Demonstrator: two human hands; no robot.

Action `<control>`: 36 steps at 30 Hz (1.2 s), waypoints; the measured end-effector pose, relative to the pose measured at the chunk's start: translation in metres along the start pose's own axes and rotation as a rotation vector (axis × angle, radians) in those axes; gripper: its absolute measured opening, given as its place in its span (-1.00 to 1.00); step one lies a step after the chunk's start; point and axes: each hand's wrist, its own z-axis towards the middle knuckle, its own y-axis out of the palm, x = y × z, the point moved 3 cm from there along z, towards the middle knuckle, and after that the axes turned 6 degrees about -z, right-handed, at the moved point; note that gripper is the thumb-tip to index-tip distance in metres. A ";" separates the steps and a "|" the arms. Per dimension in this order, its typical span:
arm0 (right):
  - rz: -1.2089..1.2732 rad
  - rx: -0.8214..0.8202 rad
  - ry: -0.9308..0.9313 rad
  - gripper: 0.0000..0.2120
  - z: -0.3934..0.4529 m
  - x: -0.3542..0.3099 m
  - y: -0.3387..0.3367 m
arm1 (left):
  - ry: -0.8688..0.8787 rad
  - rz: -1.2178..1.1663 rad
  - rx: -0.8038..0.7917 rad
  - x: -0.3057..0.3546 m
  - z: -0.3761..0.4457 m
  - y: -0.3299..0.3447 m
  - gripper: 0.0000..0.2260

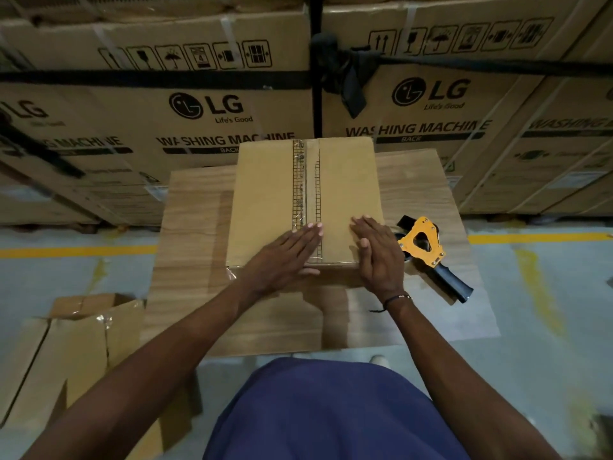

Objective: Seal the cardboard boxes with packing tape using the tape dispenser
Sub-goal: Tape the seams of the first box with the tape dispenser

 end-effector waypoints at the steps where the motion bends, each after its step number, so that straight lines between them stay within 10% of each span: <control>1: 0.023 0.018 0.017 -0.58 0.000 -0.001 0.001 | 0.007 -0.014 0.012 -0.007 -0.007 0.000 -0.29; 17: 0.192 0.123 0.173 -0.68 0.000 -0.016 0.004 | -0.397 -0.313 0.423 -0.062 -0.076 0.009 -0.49; 27: 0.380 0.176 0.601 -0.57 -0.003 -0.018 0.012 | -1.150 -1.029 1.124 -0.053 -0.062 0.002 -0.66; 36: 0.329 0.079 0.597 -0.64 -0.044 -0.079 0.007 | -1.711 -1.161 1.214 -0.107 -0.072 0.020 -0.68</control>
